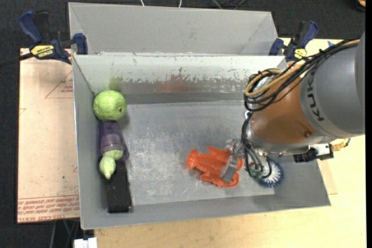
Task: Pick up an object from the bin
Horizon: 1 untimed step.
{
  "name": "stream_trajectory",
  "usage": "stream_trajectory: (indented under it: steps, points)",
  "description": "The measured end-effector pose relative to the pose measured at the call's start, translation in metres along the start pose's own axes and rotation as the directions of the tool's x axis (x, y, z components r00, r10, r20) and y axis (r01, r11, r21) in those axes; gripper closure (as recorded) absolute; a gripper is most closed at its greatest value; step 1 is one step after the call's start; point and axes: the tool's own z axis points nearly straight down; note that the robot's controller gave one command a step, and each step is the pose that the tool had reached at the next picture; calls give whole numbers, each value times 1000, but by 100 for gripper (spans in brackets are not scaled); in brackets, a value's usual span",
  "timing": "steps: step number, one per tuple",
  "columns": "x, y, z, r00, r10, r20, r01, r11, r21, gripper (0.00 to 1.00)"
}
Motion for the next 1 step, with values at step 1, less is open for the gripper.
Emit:
stream_trajectory:
  steps: [1]
  points:
    - [0, 0, 0, 1000, 0, 0, 0, 1000, 0, 100]
